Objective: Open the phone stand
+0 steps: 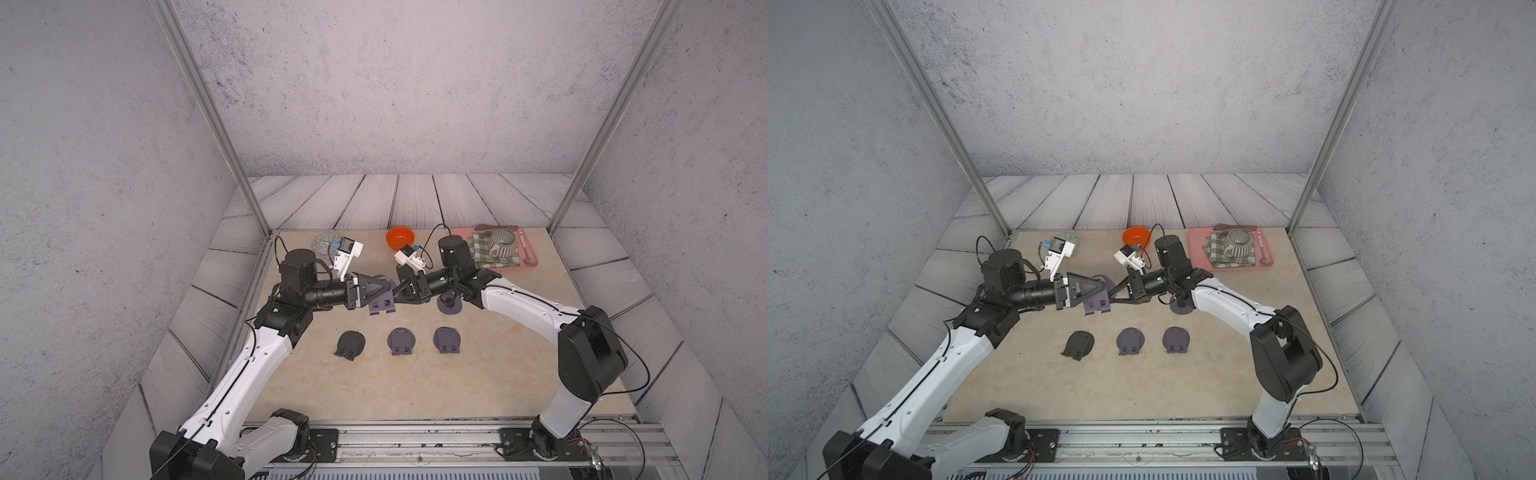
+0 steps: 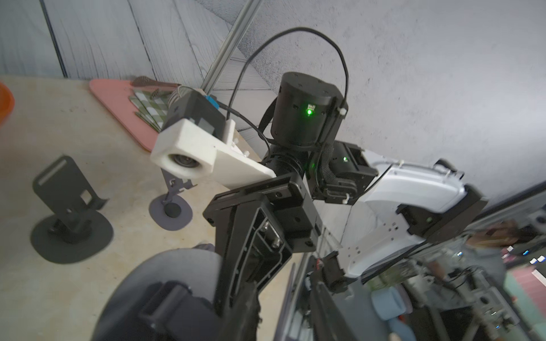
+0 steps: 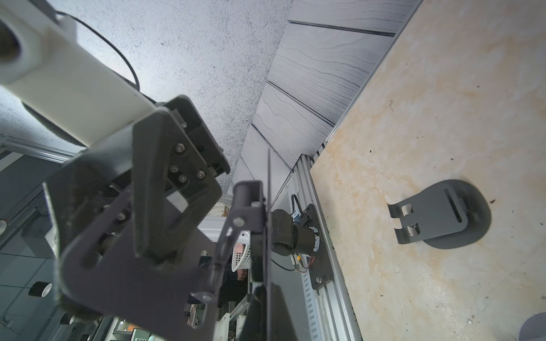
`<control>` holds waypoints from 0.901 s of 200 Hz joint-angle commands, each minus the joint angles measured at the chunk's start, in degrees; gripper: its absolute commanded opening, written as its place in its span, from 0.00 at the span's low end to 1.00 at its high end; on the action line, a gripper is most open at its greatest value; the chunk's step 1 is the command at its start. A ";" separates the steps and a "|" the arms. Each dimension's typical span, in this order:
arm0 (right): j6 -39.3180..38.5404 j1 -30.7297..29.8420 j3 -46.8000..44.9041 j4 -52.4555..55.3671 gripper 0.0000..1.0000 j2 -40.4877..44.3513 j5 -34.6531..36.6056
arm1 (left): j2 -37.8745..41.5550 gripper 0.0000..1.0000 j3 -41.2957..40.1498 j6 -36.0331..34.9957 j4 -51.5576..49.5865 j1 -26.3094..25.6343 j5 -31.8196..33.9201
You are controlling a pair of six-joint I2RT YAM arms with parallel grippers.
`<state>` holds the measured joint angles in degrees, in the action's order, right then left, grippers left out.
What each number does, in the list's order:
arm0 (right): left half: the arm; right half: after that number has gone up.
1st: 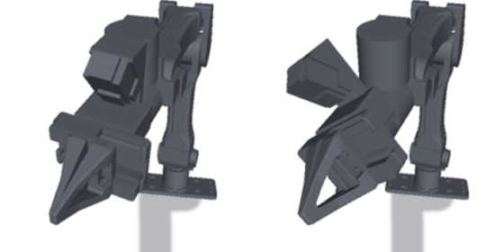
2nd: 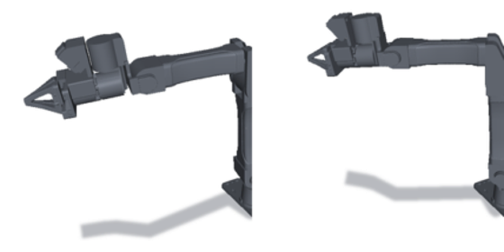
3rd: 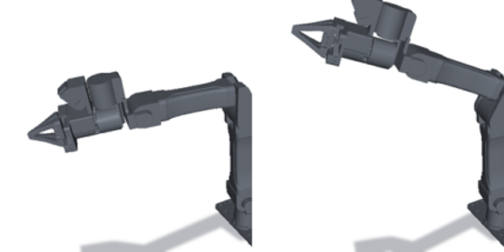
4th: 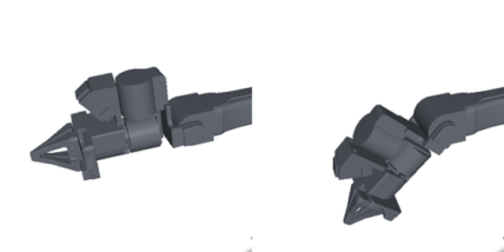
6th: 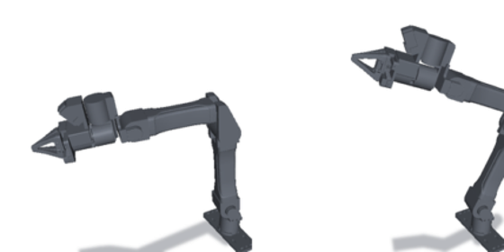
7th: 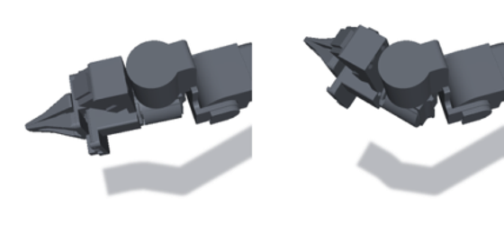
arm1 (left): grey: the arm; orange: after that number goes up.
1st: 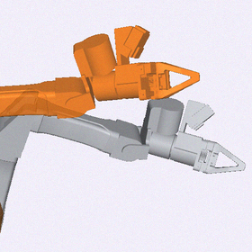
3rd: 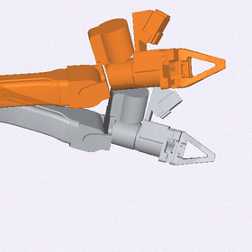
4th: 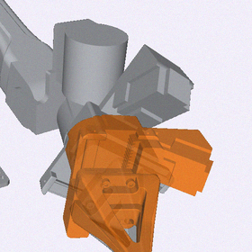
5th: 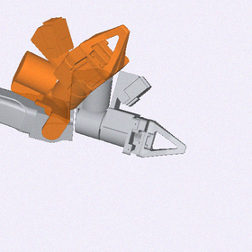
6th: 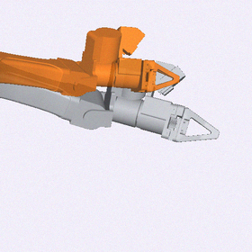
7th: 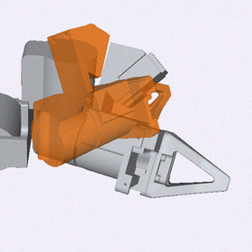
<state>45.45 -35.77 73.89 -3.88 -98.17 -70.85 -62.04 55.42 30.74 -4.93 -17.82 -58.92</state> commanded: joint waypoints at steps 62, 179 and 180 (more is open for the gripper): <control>4.57 -0.16 -1.46 -7.17 0.00 -0.62 -1.13 | -2.15 0.00 9.55 -10.31 -9.58 -0.46 2.15; 8.66 -2.89 -12.27 -13.51 0.00 0.26 2.10 | -16.81 0.00 41.47 -28.98 -25.22 1.33 8.36; 8.72 -2.90 -12.32 -13.60 0.00 0.26 2.11 | -16.89 0.00 41.59 -29.03 -25.22 1.31 8.41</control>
<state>55.20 -35.83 66.87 -26.65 -96.57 -66.41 -79.35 88.14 6.85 -42.24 -19.46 -57.17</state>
